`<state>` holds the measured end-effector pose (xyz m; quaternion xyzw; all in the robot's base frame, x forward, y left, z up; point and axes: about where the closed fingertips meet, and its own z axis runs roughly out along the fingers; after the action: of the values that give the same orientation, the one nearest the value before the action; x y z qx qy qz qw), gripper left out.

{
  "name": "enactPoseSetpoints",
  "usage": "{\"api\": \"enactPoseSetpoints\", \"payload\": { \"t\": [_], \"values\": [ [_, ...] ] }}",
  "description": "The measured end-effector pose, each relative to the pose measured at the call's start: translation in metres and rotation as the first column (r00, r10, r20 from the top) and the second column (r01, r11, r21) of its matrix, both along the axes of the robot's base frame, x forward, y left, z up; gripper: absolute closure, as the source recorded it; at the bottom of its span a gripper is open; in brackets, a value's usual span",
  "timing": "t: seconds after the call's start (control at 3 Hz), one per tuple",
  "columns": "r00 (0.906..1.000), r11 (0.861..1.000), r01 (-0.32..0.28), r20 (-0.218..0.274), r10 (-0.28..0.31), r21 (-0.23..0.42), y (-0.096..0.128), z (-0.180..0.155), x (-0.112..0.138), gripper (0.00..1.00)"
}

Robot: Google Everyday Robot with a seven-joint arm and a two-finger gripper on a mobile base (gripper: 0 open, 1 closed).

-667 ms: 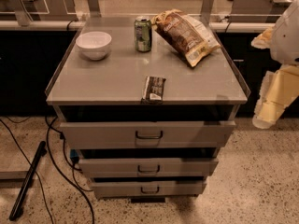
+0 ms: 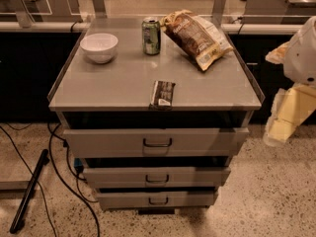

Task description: Open top drawer

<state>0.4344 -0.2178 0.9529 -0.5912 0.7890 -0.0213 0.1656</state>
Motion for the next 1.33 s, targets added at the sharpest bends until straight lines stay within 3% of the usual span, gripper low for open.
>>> {"api": "enactPoseSetpoints", "payload": {
  "t": [0.67, 1.33],
  "values": [
    [0.9991, 0.998, 0.018, -0.040, -0.016, 0.062, 0.003, -0.062, -0.005, 0.00],
    [0.9977, 0.989, -0.015, -0.063, 0.024, 0.145, 0.025, -0.124, -0.014, 0.00]
  ]
}}
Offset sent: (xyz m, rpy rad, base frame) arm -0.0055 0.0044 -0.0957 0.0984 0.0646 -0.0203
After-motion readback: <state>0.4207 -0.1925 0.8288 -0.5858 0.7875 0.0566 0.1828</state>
